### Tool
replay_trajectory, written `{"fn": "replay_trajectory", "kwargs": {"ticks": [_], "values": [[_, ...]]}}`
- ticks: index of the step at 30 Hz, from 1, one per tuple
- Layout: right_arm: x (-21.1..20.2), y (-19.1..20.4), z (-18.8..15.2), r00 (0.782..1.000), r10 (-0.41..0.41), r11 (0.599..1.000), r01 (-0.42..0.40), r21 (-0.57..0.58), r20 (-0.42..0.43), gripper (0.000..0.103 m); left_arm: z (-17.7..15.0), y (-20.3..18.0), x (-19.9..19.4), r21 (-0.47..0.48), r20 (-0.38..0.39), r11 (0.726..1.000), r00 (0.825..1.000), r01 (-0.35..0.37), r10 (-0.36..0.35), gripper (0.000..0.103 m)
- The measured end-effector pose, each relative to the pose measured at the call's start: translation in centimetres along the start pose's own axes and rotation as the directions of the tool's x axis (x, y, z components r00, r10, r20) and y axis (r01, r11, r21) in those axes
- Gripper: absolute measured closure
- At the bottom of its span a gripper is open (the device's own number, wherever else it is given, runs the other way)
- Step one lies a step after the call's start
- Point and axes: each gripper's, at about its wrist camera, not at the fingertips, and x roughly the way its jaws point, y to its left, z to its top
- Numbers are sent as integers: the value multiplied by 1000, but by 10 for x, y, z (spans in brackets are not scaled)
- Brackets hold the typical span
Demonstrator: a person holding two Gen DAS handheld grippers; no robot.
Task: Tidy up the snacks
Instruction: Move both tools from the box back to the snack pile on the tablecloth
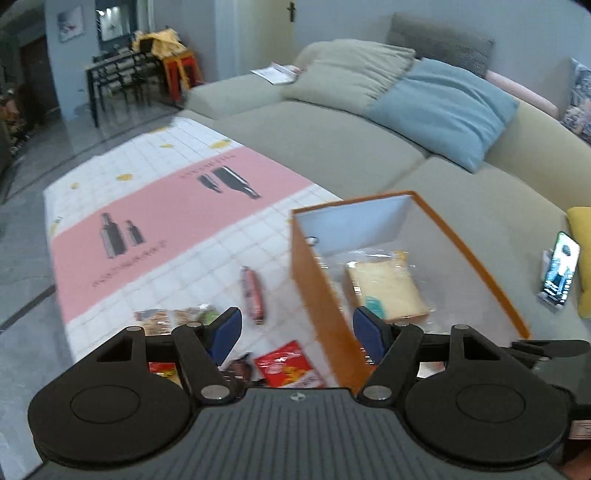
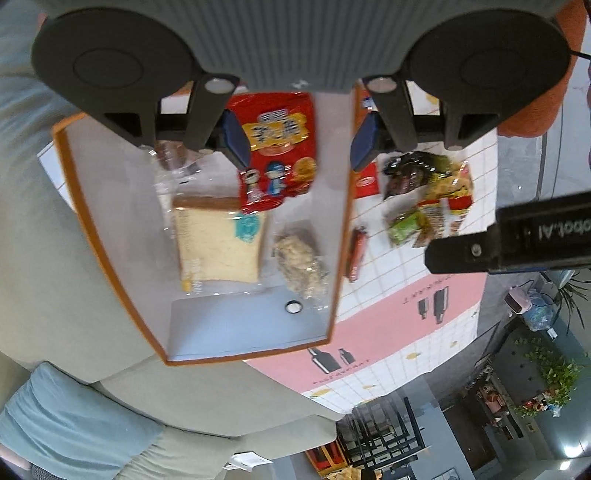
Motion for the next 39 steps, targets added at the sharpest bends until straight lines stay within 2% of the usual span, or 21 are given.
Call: {"fn": "replay_trajectory", "kwargs": {"ticks": [3, 6, 12, 15, 18, 22, 24, 29, 34, 36, 38, 39], "values": [[-2, 15, -7, 1000, 8, 1000, -8, 0, 7, 44, -9, 18, -10, -37, 52, 999, 999, 9, -7, 21], [-4, 30, -13, 1000, 11, 1000, -10, -12, 19, 44, -21, 38, -18, -107, 65, 994, 998, 26, -19, 21], [-6, 58, -28, 997, 43, 996, -38, -78, 62, 43, -49, 84, -20, -196, 34, 980, 999, -22, 29, 21], [-1, 72, -37, 995, 63, 992, -53, -116, 78, 43, -64, 98, -19, -178, 20, 984, 999, -32, 36, 21], [6, 84, -41, 993, 75, 987, -62, -146, 89, 43, -77, 106, -17, -153, 16, 986, 997, -72, 75, 21], [19, 102, -43, 993, 82, 974, -61, -220, 88, 43, -86, 115, -7, -132, -30, 988, 996, -84, 81, 20], [27, 110, -44, 994, 80, 965, -58, -257, 77, 43, -87, 119, -2, -129, -51, 988, 996, -84, 78, 20], [49, 120, -38, 997, 69, 954, -53, -296, 45, 43, -86, 122, 11, -88, -48, 994, 997, -62, 57, 20], [78, 128, -26, 998, 58, 943, -47, -331, 21, 43, -77, 134, 32, -153, -79, 988, 997, -37, 25, 20], [92, 131, -23, 999, 54, 939, -53, -341, -8, 43, -75, 136, 40, -152, -90, 987, 996, -43, 29, 20], [105, 131, -19, 998, 56, 942, -63, -330, -31, 36, -75, 136, 46, -139, -101, 989, 994, -57, 43, 20], [111, 131, -18, 997, 59, 946, -69, -318, -40, 35, -74, 137, 49, -136, -105, 989, 993, -63, 49, 20]]}}
